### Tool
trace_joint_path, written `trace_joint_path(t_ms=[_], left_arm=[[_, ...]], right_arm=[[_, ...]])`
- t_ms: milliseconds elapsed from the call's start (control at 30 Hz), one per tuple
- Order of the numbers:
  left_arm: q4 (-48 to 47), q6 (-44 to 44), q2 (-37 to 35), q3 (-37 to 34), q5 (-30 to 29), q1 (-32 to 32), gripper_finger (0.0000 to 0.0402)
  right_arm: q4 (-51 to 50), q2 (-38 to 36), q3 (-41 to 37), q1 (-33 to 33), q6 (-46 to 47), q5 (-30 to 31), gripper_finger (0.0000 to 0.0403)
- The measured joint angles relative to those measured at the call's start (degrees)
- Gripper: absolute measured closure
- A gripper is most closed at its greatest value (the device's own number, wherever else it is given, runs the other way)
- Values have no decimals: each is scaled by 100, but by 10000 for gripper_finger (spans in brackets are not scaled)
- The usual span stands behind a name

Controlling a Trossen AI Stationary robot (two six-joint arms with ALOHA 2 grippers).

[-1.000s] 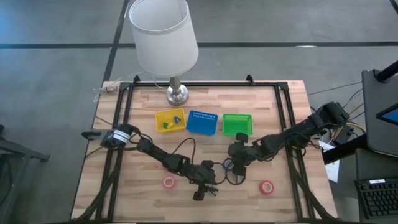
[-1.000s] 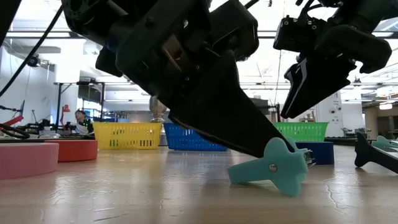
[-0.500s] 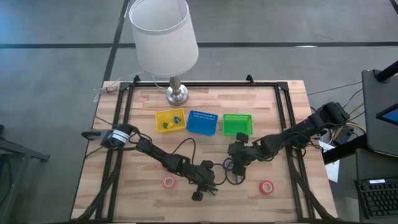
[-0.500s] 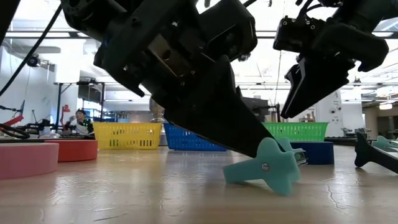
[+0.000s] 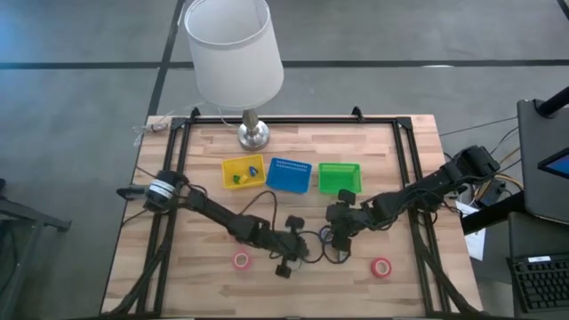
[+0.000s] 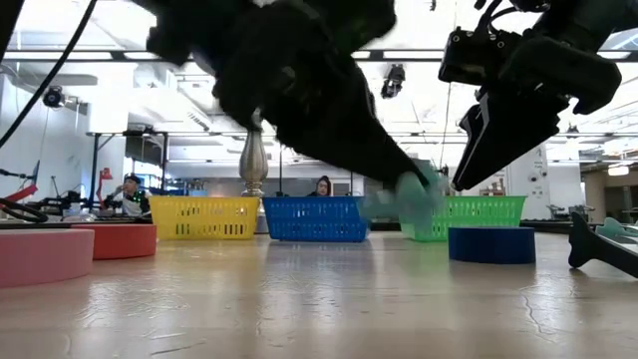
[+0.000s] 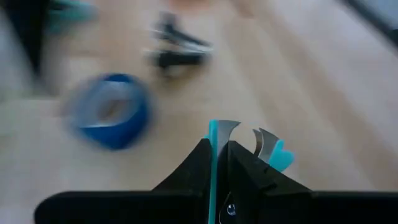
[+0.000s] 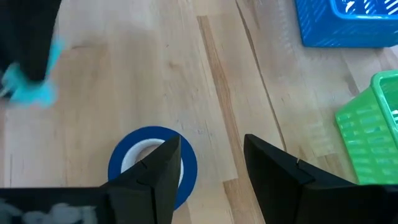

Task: Pick and place Stapler, Stapler remover, tape
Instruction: Put the left blue staple remover into the blue bin

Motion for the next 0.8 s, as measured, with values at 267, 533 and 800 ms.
trace_joint_path(t_ms=[267, 533, 800], left_arm=[[-1005, -705, -1039, -52, -2207, 647, 363], [-1145, -1536, -1154, -55, -2416, 1725, 360], [-1265, -2320, -664, -275, -2332, 2242, 354]], right_arm=[[-1, 2, -17, 0, -8, 2, 232], [9, 2, -38, 0, -22, 3, 232], [13, 2, -41, 0, 22, 4, 232]])
